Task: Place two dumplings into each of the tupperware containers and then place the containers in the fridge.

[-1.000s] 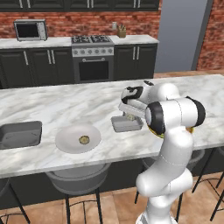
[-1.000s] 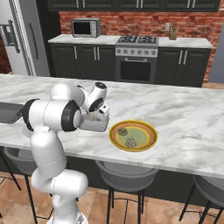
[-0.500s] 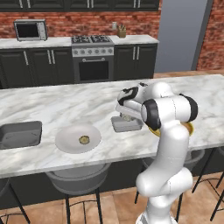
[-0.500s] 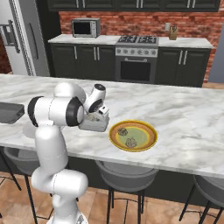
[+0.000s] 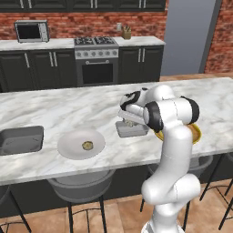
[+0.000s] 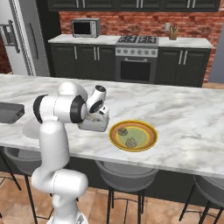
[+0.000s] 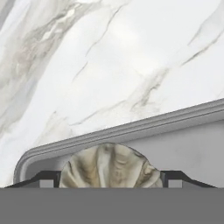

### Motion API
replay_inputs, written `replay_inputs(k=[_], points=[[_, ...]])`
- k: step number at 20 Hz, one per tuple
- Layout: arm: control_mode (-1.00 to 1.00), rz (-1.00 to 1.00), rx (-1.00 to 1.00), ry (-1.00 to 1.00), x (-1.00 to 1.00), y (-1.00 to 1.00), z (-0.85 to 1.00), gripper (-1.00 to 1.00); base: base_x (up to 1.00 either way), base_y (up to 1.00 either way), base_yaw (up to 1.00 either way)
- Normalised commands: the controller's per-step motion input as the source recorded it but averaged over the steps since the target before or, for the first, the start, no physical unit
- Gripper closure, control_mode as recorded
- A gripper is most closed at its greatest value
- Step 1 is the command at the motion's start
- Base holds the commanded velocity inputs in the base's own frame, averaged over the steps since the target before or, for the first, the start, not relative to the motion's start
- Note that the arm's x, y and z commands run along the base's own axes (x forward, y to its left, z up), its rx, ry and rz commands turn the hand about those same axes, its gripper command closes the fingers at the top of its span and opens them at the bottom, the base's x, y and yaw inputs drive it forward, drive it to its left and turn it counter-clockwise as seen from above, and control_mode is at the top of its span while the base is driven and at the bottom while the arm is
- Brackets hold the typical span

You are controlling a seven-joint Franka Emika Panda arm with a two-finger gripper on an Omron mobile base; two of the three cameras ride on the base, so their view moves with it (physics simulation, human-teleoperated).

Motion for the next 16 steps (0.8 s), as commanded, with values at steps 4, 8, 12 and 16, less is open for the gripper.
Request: replay_inputs(k=[4,8,12,16], points=[[-1.0,0.0,-0.01,-0.15,-0.35,0.01,0.0,-1.0,0.0,0.0,0.0],[-1.0,0.0,-0.01,-0.09,0.01,0.05,-0.15,-1.0,0.0,0.0,0.0],[-1.0,0.0,0.0,-0.08,0.14,0.0,-0.14,-1.0,0.0,0.0,0.0],[-1.0,0.01,0.0,-0.14,0.06,-0.04,0.0,-1.0,0.0,0.0,0.0]])
